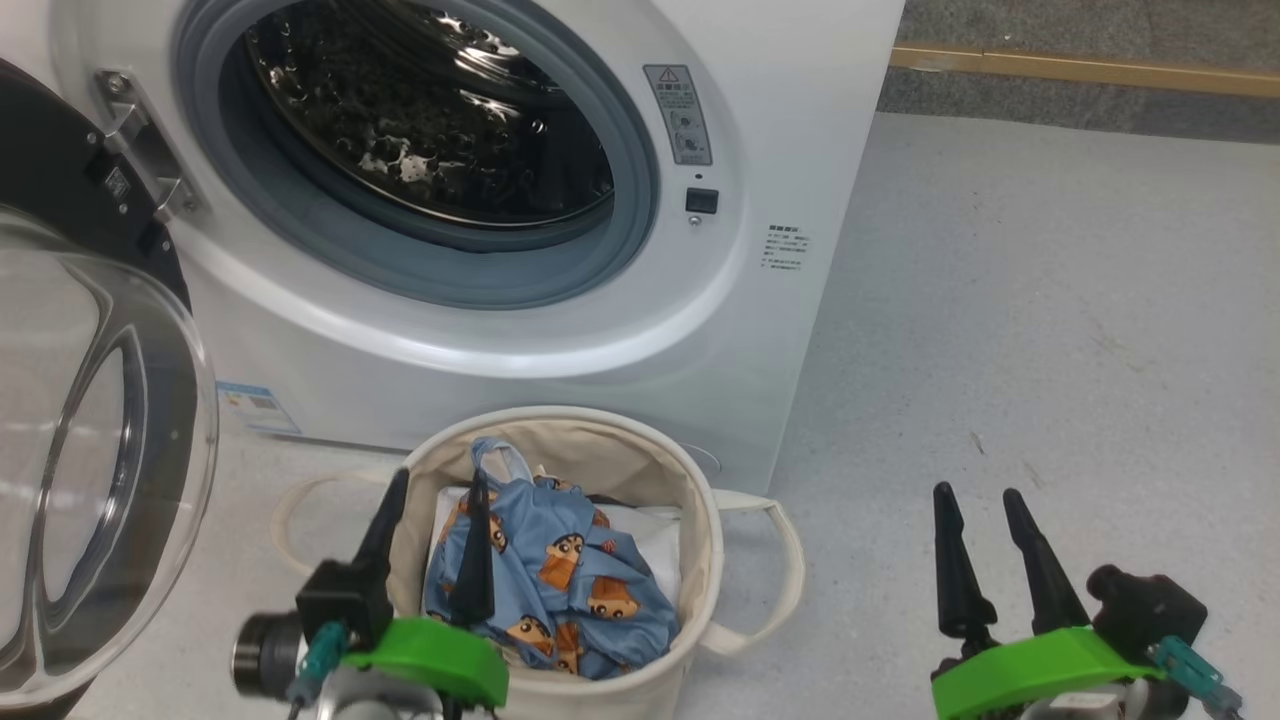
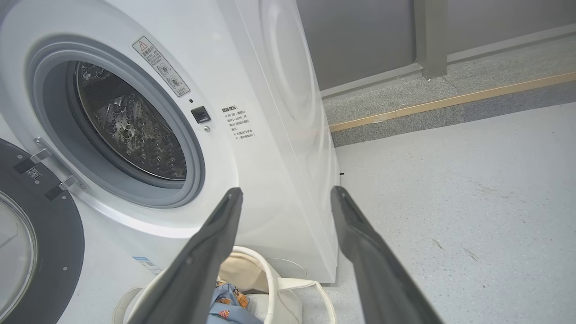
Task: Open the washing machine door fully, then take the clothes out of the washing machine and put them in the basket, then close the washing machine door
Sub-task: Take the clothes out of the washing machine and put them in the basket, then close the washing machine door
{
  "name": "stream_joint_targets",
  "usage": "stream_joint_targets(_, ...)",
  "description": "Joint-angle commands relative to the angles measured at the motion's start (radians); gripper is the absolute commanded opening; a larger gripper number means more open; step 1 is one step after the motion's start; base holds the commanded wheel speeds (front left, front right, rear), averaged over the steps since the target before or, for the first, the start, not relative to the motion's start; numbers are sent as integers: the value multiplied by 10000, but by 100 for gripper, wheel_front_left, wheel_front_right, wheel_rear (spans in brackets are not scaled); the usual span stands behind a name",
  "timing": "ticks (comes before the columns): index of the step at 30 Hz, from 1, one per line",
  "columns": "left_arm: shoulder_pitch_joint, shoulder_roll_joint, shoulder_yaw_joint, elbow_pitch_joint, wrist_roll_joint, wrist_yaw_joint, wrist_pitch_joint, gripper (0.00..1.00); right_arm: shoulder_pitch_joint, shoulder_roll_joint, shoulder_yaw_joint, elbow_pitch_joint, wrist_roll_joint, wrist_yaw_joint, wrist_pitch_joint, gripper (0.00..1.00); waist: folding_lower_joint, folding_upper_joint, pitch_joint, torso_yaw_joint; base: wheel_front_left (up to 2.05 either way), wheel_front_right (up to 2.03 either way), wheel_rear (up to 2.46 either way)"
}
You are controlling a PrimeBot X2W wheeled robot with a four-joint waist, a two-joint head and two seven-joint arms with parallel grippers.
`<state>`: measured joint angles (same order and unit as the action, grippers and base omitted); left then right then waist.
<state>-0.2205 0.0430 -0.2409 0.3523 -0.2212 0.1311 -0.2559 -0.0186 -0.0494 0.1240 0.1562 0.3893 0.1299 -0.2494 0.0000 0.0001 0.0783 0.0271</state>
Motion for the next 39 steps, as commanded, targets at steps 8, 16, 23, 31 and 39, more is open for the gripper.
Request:
stream_joint_targets(8, 326, 75, 344, 152, 229, 15, -59, 100, 52, -8, 283, -117, 113, 8, -124, 100, 0, -1, -218, 35, 0, 0, 0)
stream_joint_targets(16, 457, 73, 217, 127, 53, 168, -59, 100, 113, -8, 312, -66, 155, 8, -124, 100, 0, -1, -297, 25, 0, 0, 0)
stream_joint_targets(23, 476, 73, 144, 66, 50, 243, -59, 100, 132, -8, 364, -58, 189, 8, -124, 100, 0, -1, -342, 33, 0, 0, 0)
stream_joint_targets(31, 587, 73, 95, 100, 33, 228, -59, 100, 212, -8, 447, -23, 190, 8, -124, 100, 0, -1, -516, 39, 0, 0, 0)
stream_joint_targets(39, 655, 72, 91, 68, 26, 230, -59, 100, 260, -8, 469, -26, 168, 8, -124, 100, 0, -1, -564, 29, 0, 0, 0)
